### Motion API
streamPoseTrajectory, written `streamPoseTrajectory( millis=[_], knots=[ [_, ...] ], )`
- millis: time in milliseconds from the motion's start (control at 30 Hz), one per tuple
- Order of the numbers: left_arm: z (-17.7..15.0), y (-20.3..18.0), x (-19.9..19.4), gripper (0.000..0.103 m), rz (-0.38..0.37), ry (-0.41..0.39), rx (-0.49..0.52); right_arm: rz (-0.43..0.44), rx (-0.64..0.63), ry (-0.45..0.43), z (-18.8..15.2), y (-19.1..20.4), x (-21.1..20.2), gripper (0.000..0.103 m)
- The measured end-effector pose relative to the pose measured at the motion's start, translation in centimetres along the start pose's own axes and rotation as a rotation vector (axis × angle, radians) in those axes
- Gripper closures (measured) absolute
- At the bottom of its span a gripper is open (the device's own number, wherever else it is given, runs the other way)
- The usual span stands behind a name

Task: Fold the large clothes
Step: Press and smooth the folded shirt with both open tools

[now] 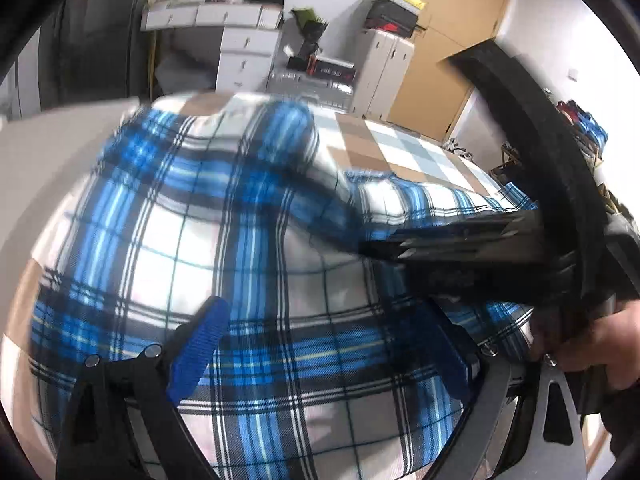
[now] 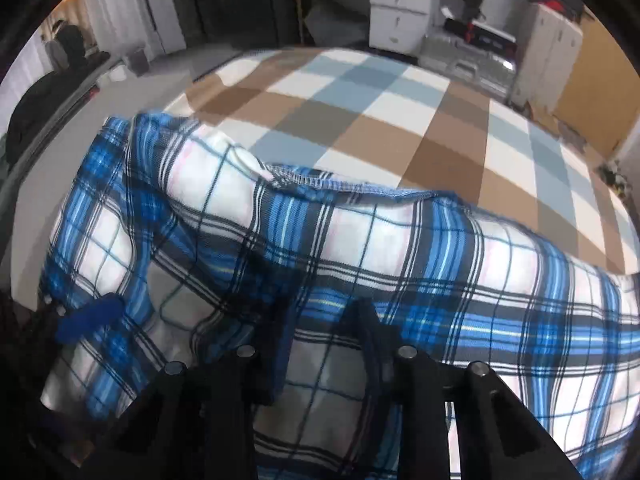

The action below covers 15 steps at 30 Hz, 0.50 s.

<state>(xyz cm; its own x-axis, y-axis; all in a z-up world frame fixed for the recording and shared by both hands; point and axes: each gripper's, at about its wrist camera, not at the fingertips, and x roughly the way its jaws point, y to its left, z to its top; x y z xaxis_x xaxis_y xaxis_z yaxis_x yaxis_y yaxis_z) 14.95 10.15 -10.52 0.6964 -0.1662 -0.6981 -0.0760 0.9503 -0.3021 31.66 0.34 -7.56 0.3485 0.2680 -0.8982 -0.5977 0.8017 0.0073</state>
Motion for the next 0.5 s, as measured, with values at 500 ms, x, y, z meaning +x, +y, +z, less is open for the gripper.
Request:
streamPoseTrajectory(
  millis=[500],
  knots=[
    [-0.2, -0.6, 0.5, 0.011, 0.021, 0.032, 0.06, -0.506, 0.165, -0.022, -8.3, -14.3, 5.1, 0.066]
  ],
)
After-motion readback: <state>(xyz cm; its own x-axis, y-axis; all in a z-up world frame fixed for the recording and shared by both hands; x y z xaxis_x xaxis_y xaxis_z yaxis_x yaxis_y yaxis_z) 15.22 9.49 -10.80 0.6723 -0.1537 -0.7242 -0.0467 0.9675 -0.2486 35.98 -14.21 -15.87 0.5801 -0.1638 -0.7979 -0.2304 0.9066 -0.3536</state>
